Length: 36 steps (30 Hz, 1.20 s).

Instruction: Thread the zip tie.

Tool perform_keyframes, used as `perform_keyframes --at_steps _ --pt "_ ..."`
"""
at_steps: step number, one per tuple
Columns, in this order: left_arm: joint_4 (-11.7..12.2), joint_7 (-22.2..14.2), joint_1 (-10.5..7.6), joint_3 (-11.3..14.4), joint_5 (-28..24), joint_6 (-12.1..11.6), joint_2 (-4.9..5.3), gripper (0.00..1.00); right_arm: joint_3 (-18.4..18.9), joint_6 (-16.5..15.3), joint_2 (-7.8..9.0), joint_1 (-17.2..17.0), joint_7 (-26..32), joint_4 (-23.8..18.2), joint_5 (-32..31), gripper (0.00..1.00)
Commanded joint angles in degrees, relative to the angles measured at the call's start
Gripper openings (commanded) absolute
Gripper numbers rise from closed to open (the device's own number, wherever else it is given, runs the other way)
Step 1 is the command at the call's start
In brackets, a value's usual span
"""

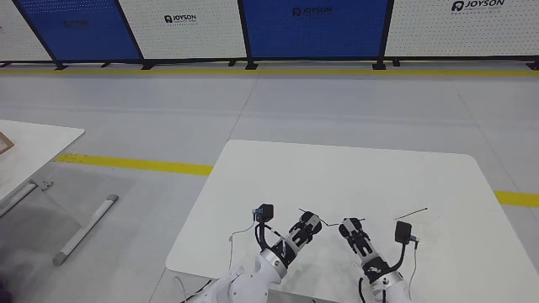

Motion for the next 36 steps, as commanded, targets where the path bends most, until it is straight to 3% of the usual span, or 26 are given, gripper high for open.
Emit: perform_keyframes --at_steps 1,36 --pt "0.00 0.00 0.00 0.00 0.00 0.00 0.00 0.00 0.12 -0.16 -0.03 -0.18 -0.26 -0.11 -0.11 0.00" --pt "0.00 0.00 0.00 0.00 0.00 0.00 0.00 0.00 0.85 -0.05 -0.53 -0.57 0.41 -0.37 -0.94 0.00"
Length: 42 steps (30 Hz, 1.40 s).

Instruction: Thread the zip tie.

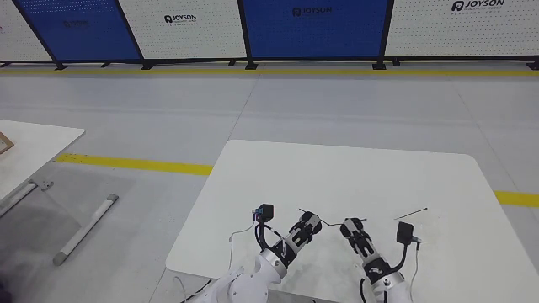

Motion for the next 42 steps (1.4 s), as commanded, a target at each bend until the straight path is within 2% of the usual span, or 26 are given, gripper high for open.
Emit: perform_keyframes --at_steps 1,21,33,42 --pt "0.00 0.00 0.00 0.00 0.00 0.00 0.00 0.00 -0.15 0.30 -0.07 0.18 -0.02 0.11 -0.12 0.00" --pt "0.00 0.00 0.00 0.00 0.00 0.00 0.00 0.00 0.33 0.21 -0.37 0.10 0.02 0.55 -0.02 0.00" --pt "0.00 0.00 0.00 0.00 0.00 0.00 0.00 0.00 -1.03 1.51 -0.76 0.95 0.80 0.71 -0.89 0.00" --pt "0.00 0.00 0.00 0.00 0.00 0.00 0.00 0.00 -1.28 0.60 -0.95 0.84 1.60 1.06 1.05 0.00"
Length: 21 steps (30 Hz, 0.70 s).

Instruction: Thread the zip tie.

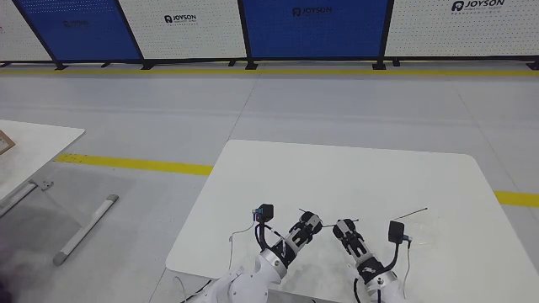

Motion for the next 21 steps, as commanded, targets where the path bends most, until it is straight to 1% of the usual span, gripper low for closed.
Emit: perform_keyframes --at_steps 1,15,18,21 --pt "0.00 0.00 0.00 0.00 0.00 0.00 0.00 0.00 0.00 0.00 0.00 0.00 -0.02 0.00 -0.02 0.00" --pt "0.04 -0.09 -0.08 0.02 -0.24 -0.11 -0.05 0.00 0.09 0.03 -0.02 -0.04 -0.19 -0.04 0.34 0.00" --pt "0.03 -0.91 -0.12 -0.10 -1.70 -1.10 -0.14 0.00 0.76 -0.71 -0.05 -0.40 -0.28 -0.18 2.36 0.00" --pt "-0.42 -1.14 0.16 -0.58 -3.37 -3.02 -0.18 0.00 1.21 -1.37 -0.07 -0.75 -0.34 -0.29 3.63 0.00"
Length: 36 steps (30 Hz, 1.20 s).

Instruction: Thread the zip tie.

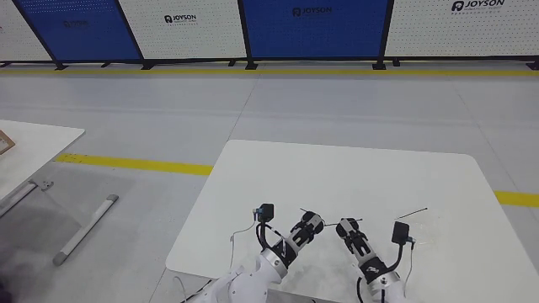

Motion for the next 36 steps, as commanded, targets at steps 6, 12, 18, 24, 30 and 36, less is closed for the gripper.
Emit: perform_keyframes --at_steps 6,12,18,24,30,36 --pt "-0.23 -1.09 0.46 -0.36 -2.27 -3.50 -0.09 0.00 0.40 -0.94 -0.14 -0.15 0.27 -0.04 2.44 0.00" --pt "0.22 -1.56 0.22 -0.07 -2.77 -3.98 -0.29 0.00 0.04 -1.10 -0.30 0.22 0.87 0.11 3.00 0.00" --pt "0.85 -2.44 -0.27 0.52 -3.67 -4.38 -0.54 0.00 -0.09 -1.10 -0.44 1.03 1.90 0.96 4.17 0.00" --pt "1.15 -1.00 -0.59 0.40 -3.06 -3.84 -0.75 0.00 0.73 -2.22 -0.42 1.18 2.75 1.91 5.47 0.00" --pt "2.23 0.24 -1.38 1.48 -0.83 -1.27 -1.14 0.01 0.69 -1.11 -0.55 0.33 -0.52 1.37 3.16 0.00" --pt "2.09 -0.49 -1.51 2.19 0.76 0.18 -1.29 0.23 0.13 -0.63 -0.71 -0.32 -2.03 0.20 1.61 0.00"
